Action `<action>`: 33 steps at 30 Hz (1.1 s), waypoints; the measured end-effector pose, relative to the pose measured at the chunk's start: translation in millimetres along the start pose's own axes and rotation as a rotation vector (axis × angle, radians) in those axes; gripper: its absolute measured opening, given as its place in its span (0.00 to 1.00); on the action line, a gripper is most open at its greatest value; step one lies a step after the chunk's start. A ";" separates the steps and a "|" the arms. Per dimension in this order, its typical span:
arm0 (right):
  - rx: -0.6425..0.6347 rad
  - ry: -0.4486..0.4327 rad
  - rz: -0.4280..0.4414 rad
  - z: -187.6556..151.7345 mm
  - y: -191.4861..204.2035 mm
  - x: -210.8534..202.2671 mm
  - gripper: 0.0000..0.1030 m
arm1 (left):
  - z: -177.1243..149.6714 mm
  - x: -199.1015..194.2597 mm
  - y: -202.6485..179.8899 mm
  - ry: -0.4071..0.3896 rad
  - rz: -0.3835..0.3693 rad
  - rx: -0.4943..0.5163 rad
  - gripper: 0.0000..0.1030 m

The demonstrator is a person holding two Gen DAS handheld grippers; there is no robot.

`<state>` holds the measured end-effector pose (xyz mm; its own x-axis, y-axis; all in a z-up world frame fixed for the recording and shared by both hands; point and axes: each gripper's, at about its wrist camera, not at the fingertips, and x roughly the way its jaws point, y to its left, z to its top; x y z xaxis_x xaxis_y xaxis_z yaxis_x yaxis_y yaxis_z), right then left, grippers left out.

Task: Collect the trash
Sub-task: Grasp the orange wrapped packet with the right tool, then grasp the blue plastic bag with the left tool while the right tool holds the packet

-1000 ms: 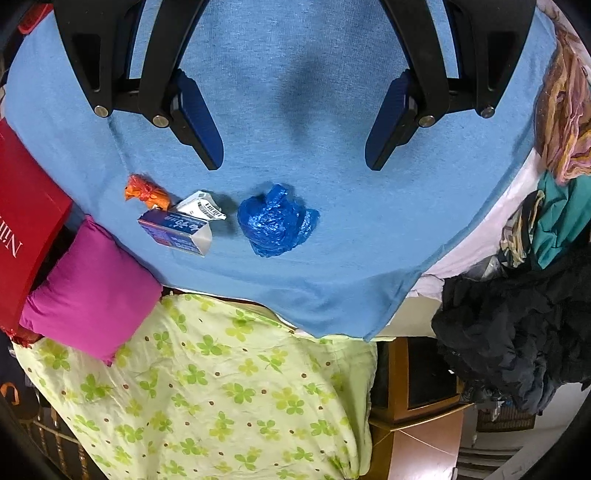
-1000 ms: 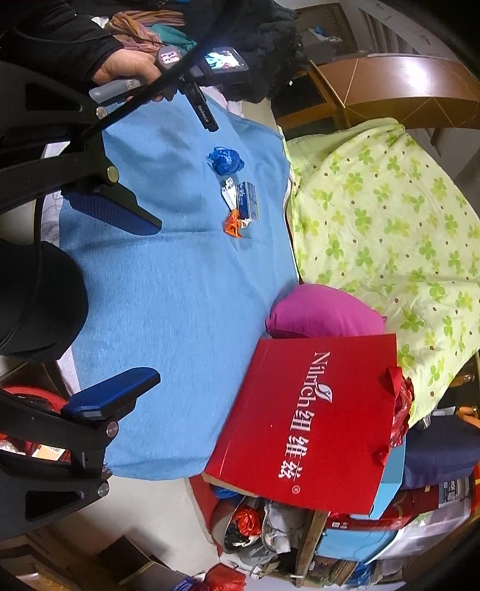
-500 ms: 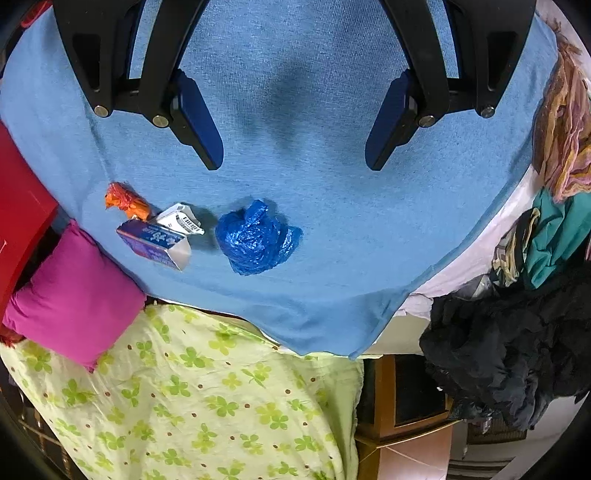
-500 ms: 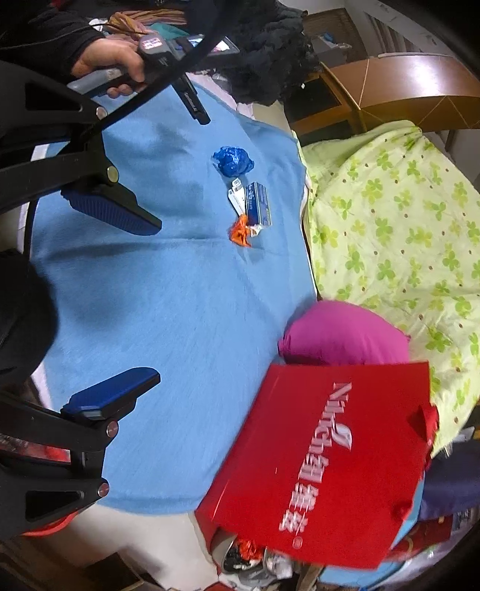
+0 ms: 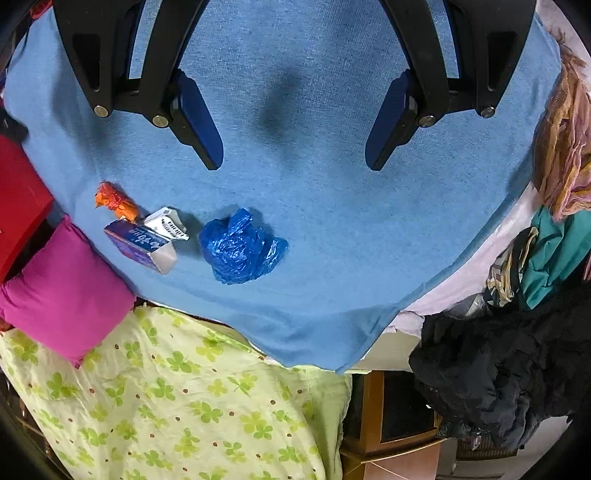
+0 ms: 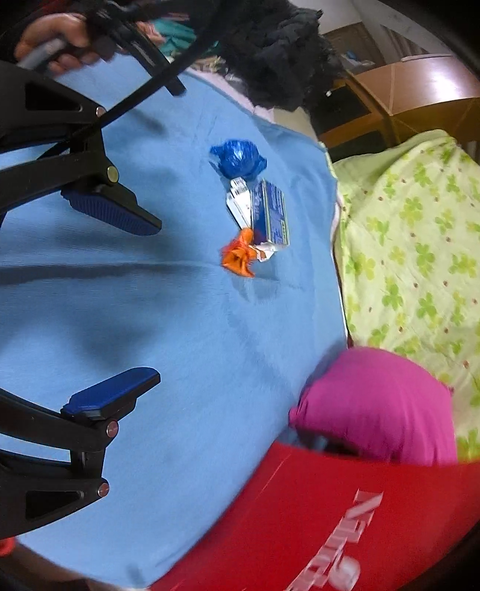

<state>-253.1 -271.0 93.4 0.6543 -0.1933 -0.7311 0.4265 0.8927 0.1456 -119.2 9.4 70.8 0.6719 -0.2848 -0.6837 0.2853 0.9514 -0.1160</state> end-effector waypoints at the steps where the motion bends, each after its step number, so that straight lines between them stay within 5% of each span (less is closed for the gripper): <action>1: -0.006 0.007 0.007 5.8 3.0 9.0 0.75 | -0.1 0.2 0.1 0.001 -0.007 -0.003 0.77; 15: -0.215 0.079 -0.040 63.1 57.0 139.7 0.74 | 1.8 6.4 2.8 0.021 -0.038 -0.036 0.77; 17: -0.218 0.078 -0.050 63.0 55.8 148.4 0.49 | 2.3 6.6 2.4 0.017 -0.042 -0.037 0.77; 18: -0.209 0.080 -0.044 63.0 54.6 149.5 0.48 | 2.1 6.7 1.6 0.013 -0.040 -0.036 0.77; 27: -0.108 0.061 0.050 30.5 37.6 98.6 0.40 | 5.8 11.6 -12.9 0.005 -0.031 -0.001 0.77; 33: 0.035 0.008 0.151 -17.2 20.2 40.3 0.40 | 46.9 36.8 -33.9 0.030 -0.091 -0.005 0.84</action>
<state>-228.8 -253.7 55.4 0.7080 -0.0547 -0.7041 0.3449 0.8968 0.2772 -72.1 -38.9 83.4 0.6223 -0.3664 -0.6917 0.3410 0.9223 -0.1818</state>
